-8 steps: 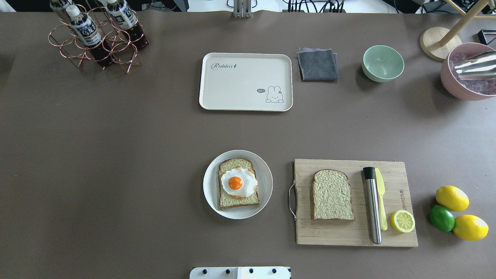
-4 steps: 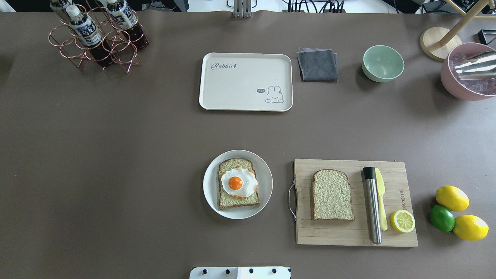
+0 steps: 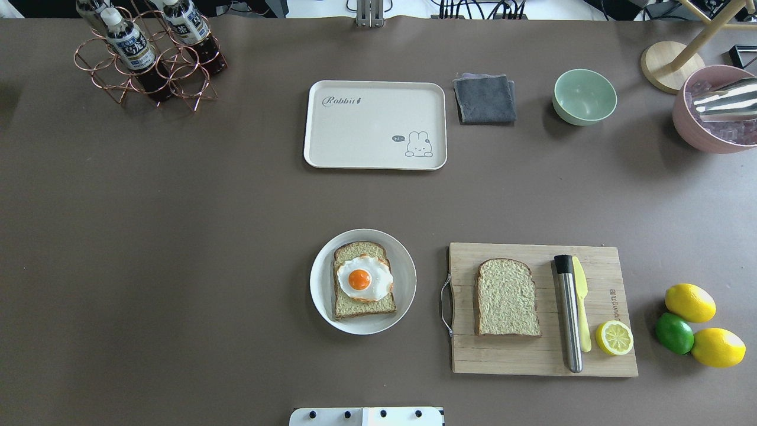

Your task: Make sandwich and place on tray

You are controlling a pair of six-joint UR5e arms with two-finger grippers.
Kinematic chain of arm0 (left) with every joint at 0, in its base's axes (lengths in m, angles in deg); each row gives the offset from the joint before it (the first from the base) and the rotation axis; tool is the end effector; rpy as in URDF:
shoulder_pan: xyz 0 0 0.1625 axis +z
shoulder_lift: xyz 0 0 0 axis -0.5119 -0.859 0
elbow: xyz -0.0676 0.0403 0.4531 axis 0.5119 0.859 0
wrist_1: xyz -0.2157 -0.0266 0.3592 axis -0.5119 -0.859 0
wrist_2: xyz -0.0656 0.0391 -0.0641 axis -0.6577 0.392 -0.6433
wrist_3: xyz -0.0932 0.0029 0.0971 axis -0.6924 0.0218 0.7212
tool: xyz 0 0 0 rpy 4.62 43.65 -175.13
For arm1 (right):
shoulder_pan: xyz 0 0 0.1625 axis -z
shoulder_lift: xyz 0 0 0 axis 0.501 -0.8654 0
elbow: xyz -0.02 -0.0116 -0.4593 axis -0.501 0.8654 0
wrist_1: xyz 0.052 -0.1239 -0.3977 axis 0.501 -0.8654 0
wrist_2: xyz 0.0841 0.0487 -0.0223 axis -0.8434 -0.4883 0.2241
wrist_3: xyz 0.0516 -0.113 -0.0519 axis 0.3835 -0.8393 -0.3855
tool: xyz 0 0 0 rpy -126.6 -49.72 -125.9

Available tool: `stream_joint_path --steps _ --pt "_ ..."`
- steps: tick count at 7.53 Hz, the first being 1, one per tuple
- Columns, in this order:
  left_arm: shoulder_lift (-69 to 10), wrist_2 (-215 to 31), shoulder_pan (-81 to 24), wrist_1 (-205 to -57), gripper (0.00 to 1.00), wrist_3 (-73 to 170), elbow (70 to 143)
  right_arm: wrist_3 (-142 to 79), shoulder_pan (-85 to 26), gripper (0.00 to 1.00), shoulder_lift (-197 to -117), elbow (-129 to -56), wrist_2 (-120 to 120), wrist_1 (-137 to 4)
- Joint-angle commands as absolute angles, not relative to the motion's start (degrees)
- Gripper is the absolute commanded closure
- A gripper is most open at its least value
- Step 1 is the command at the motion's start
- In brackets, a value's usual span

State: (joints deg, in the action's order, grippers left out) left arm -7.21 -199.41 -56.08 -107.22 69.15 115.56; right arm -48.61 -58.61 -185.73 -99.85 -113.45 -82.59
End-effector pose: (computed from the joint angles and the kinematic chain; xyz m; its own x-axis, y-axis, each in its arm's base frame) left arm -0.0217 -0.4919 0.6575 0.7605 0.2490 -0.5997 -0.1307 0.9634 0.2342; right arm 0.0254 -0.4271 0.7003 0.6852 -0.0035 0.7283 0.0269 0.9994 -0.0205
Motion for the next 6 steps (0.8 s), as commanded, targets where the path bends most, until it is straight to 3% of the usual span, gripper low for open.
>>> stream_joint_path --steps 1,6 --pt "-7.3 -199.4 -56.0 -107.2 0.02 69.0 115.6 -48.6 -58.5 0.0 -185.6 -99.7 -113.5 -82.6" --pt "-7.7 -199.1 -56.0 -107.2 0.02 68.9 115.5 -48.5 -58.5 0.0 -182.8 -99.2 -113.5 -82.7"
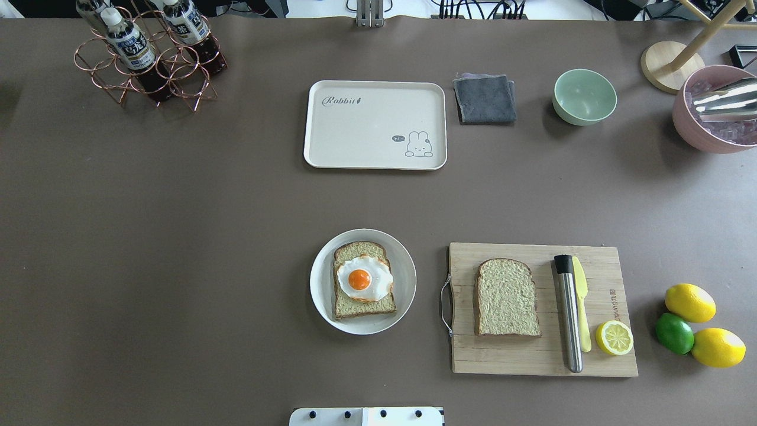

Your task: Make sandwich and place on tray

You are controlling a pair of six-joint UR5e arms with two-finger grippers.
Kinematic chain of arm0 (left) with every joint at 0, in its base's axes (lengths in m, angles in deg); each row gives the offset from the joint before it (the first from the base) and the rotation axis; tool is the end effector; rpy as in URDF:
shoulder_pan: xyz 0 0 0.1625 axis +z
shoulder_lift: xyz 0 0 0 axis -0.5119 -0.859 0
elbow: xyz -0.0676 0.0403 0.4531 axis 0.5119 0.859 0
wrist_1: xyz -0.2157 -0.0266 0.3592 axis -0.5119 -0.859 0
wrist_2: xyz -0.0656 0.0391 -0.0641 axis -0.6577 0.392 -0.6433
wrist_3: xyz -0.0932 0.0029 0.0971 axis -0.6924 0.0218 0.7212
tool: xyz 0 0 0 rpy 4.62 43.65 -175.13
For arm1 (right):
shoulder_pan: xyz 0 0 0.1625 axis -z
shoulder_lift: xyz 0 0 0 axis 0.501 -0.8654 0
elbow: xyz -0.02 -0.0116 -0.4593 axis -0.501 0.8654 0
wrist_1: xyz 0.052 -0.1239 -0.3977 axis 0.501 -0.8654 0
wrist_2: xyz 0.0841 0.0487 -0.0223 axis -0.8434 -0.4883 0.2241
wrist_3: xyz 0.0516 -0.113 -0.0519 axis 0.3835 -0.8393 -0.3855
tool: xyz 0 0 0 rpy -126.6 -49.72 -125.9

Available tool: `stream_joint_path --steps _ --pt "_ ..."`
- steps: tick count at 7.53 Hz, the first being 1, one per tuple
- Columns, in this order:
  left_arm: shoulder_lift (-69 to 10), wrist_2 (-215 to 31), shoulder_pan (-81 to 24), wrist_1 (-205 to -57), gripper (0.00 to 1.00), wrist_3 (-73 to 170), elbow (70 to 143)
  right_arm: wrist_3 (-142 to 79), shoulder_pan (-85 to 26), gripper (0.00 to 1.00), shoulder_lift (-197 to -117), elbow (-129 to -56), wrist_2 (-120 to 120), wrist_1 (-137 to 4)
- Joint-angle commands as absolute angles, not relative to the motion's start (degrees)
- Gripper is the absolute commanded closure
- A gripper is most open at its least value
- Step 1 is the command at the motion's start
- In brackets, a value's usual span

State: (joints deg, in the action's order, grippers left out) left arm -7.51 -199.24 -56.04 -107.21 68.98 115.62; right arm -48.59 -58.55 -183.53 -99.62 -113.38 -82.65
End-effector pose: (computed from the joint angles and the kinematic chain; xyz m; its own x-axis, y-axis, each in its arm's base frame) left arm -0.0215 -0.4946 0.6547 0.7624 0.2500 -0.5969 -0.1292 0.9626 0.2381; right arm 0.0246 -0.4471 0.6857 0.6855 -0.0282 0.7275 0.0278 0.9995 0.0125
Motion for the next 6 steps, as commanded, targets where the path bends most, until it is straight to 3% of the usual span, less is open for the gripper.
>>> stream_joint_path --steps 1,6 --pt "-8.3 -198.9 -56.0 -107.1 0.02 68.9 115.2 -48.5 -58.6 0.0 -182.9 -99.2 -113.5 -82.6" --pt "-8.6 -198.8 -56.0 -107.0 0.02 68.9 114.9 -48.6 -58.5 0.0 -182.3 -99.1 -113.5 -82.7"
